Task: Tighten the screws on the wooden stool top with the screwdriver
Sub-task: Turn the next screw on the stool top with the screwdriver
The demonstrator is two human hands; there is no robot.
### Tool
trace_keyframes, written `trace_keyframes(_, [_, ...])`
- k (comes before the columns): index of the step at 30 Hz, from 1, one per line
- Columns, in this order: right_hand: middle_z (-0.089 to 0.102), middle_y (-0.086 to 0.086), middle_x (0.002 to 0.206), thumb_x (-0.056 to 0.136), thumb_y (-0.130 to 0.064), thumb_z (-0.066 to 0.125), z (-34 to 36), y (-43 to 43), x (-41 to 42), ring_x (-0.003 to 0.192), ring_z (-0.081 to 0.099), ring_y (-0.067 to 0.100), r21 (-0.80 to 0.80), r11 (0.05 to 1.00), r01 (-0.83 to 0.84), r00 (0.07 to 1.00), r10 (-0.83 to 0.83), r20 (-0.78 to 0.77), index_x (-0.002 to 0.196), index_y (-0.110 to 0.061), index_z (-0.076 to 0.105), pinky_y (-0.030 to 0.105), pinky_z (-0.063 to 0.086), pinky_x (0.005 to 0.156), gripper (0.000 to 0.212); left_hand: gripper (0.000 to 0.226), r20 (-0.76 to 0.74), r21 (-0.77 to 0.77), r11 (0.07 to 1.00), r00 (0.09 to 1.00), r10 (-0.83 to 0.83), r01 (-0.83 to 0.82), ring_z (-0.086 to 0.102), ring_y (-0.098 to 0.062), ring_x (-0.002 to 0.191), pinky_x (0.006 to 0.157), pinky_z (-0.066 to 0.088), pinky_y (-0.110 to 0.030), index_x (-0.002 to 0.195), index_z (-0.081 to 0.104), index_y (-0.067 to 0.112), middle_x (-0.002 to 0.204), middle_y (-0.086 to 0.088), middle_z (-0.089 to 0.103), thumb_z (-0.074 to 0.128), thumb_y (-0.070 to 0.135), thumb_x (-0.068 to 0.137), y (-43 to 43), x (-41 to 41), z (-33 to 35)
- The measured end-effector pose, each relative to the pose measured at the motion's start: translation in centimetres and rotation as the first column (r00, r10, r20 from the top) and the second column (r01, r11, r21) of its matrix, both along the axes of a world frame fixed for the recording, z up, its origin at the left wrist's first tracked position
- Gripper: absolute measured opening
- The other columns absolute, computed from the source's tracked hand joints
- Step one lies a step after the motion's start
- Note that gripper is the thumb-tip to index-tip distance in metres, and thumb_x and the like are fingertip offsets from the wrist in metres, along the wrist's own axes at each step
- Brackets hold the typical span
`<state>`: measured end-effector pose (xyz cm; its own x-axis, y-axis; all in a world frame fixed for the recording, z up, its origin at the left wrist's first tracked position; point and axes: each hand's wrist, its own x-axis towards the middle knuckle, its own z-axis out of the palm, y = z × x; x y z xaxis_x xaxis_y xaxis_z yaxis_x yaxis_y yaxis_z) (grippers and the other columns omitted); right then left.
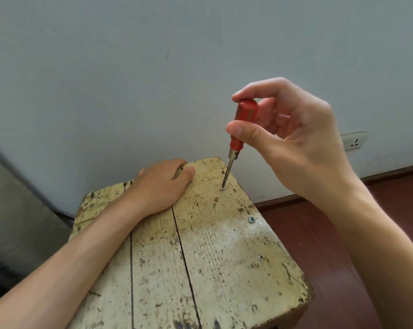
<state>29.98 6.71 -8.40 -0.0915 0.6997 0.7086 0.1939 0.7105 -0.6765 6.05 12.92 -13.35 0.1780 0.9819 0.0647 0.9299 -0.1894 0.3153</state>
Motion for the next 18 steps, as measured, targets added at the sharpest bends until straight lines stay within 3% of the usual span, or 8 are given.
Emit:
trace_keyframes(2, [0.072, -0.002, 0.086, 0.093, -0.014, 0.084, -0.3, -0.1, -0.2, 0.080, 0.080, 0.020, -0.002, 1.000, 0.024, 0.999, -0.024, -0.025, 0.120, -0.018, 0.072, 0.055, 0.059, 0.072, 0.029, 0.046, -0.003, -0.002, 1.000, 1.000, -0.002, 0.002, 0.057, -0.019, 0.114, 0.107, 0.038, -0.051, 0.127, 0.057, 0.032, 0.118, 0.010, 0.064, 0.029, 0.059, 0.103, 0.1, 0.0, 0.0])
trace_keyframes(6, [0.075, 0.005, 0.102, 0.097, -0.014, 0.080, -0.4, -0.1, 0.3, 0.091, 0.079, 0.020, 0.009, 1.000, 0.014, 1.000, -0.014, 0.021, 0.126, -0.024, 0.075, 0.054, 0.055, 0.070, 0.031, 0.046, -0.009, -0.002, 1.000, 1.000, -0.001, 0.001, 0.057, -0.018, 0.116, 0.107, 0.037, -0.051, 0.127, 0.057, 0.032, 0.120, 0.010, 0.063, 0.028, 0.059, 0.103, 0.1, 0.0, -0.1])
trace_keyframes(9, [0.075, 0.007, 0.113, 0.102, -0.008, 0.070, -0.3, -0.1, 1.1, 0.110, 0.076, 0.023, -0.017, 0.993, -0.118, 0.989, 0.119, 0.089, 0.136, -0.020, 0.069, 0.059, 0.058, 0.087, 0.036, 0.046, -0.013, -0.003, 1.000, 1.000, -0.001, 0.001, 0.057, -0.018, 0.114, 0.107, 0.038, -0.050, 0.127, 0.057, 0.032, 0.119, 0.011, 0.064, 0.028, 0.059, 0.103, 0.1, -0.1, -0.1])
trace_keyframes(12, [0.075, 0.009, 0.122, 0.103, -0.001, 0.066, -0.1, -0.1, 1.5, 0.120, 0.074, 0.019, -0.046, 0.981, -0.187, 0.977, 0.191, 0.098, 0.142, -0.017, 0.063, 0.045, 0.061, 0.101, 0.042, 0.045, -0.014, -0.002, 1.000, 1.000, 0.001, -0.001, 0.057, -0.018, 0.113, 0.106, 0.039, -0.050, 0.124, 0.057, 0.033, 0.117, 0.011, 0.064, 0.028, 0.059, 0.103, 0.1, 0.0, -0.1])
trace_keyframes(14, [0.075, 0.011, 0.122, 0.102, 0.003, 0.066, 0.0, -0.1, 1.4, 0.116, 0.075, 0.019, -0.047, 0.978, -0.202, 0.975, 0.205, 0.085, 0.140, -0.016, 0.064, 0.038, 0.061, 0.101, 0.042, 0.045, -0.012, -0.006, 1.000, 1.000, 0.000, 0.000, 0.057, -0.018, 0.114, 0.106, 0.038, -0.050, 0.125, 0.057, 0.033, 0.117, 0.010, 0.064, 0.028, 0.059, 0.103, 0.1, -0.1, -0.1])
trace_keyframes(18, [0.076, 0.014, 0.112, 0.099, 0.003, 0.071, 0.2, 0.0, 1.2, 0.101, 0.079, 0.022, -0.040, 0.984, -0.174, 0.983, 0.176, 0.052, 0.130, -0.015, 0.068, 0.041, 0.064, 0.094, 0.036, 0.046, -0.011, -0.004, 1.000, 1.000, -0.001, 0.001, 0.057, -0.018, 0.113, 0.106, 0.038, -0.050, 0.125, 0.057, 0.033, 0.116, 0.010, 0.064, 0.028, 0.060, 0.103, 0.2, -0.1, -0.1])
